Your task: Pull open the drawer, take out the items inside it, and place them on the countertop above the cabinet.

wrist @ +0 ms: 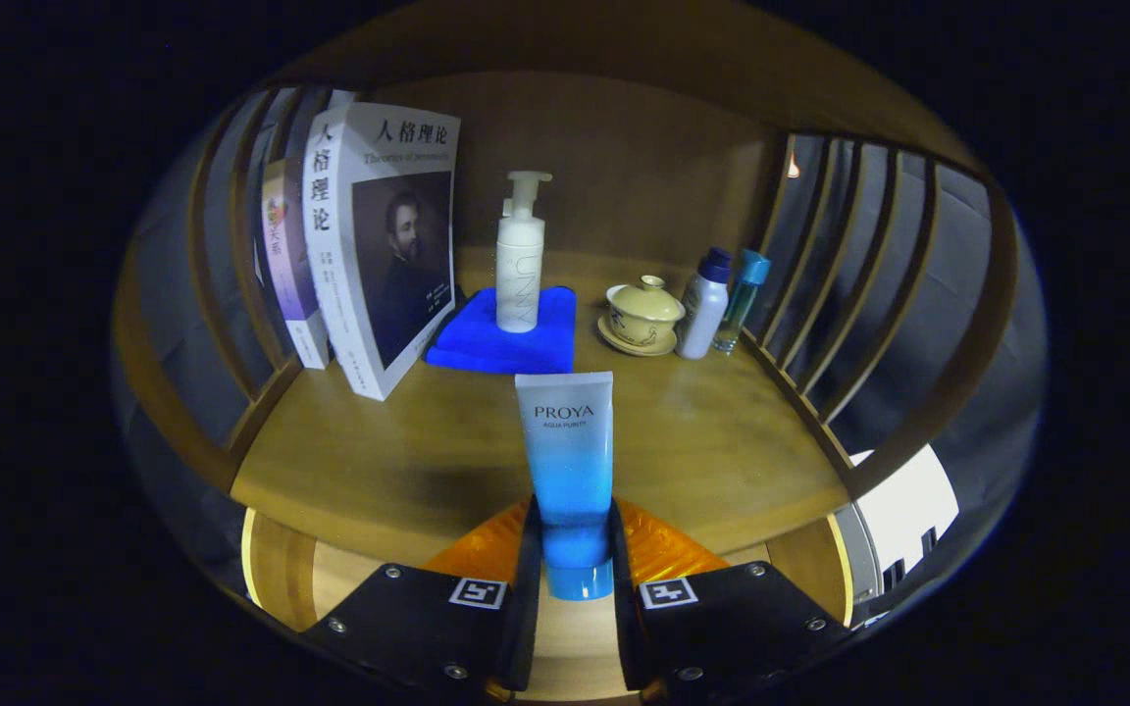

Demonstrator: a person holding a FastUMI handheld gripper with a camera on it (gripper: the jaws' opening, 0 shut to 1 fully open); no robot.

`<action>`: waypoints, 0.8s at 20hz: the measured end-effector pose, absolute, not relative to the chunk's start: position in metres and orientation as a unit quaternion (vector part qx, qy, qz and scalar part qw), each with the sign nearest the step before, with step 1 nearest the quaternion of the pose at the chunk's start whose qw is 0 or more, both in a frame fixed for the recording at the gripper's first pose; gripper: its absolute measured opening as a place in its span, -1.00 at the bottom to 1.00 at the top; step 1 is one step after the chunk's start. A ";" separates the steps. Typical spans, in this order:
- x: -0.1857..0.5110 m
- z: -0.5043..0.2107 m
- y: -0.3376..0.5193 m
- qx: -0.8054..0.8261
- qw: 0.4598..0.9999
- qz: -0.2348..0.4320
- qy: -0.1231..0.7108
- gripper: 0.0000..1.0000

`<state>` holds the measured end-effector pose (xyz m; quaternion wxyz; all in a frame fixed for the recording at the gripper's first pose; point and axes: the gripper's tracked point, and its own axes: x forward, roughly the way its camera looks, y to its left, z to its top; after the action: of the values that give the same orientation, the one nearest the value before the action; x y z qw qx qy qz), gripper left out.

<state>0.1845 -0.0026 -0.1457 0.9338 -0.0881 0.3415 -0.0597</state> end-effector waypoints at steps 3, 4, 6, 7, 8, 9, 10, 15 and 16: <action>0.203 -0.160 -0.011 -0.088 0.930 -0.051 0.352 -0.27; 0.206 -0.164 -0.011 -0.087 0.929 -0.045 0.357 -0.26; 0.214 -0.166 -0.010 -0.085 0.932 -0.033 0.352 -0.21; 0.214 -0.164 -0.009 -0.086 0.934 -0.029 0.346 -0.19; 0.217 -0.166 -0.009 -0.090 0.934 -0.025 0.346 -0.17; 0.218 -0.171 -0.008 -0.094 0.932 -0.021 0.350 -0.14; 0.218 -0.177 -0.007 -0.100 0.929 -0.016 0.356 -0.11; 0.215 -0.152 0.005 -0.105 0.946 0.002 0.306 0.13; 0.207 -0.138 0.009 -0.100 0.954 0.007 0.282 0.32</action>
<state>0.2070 0.0091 -0.1378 0.9543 -0.0999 0.2817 0.0070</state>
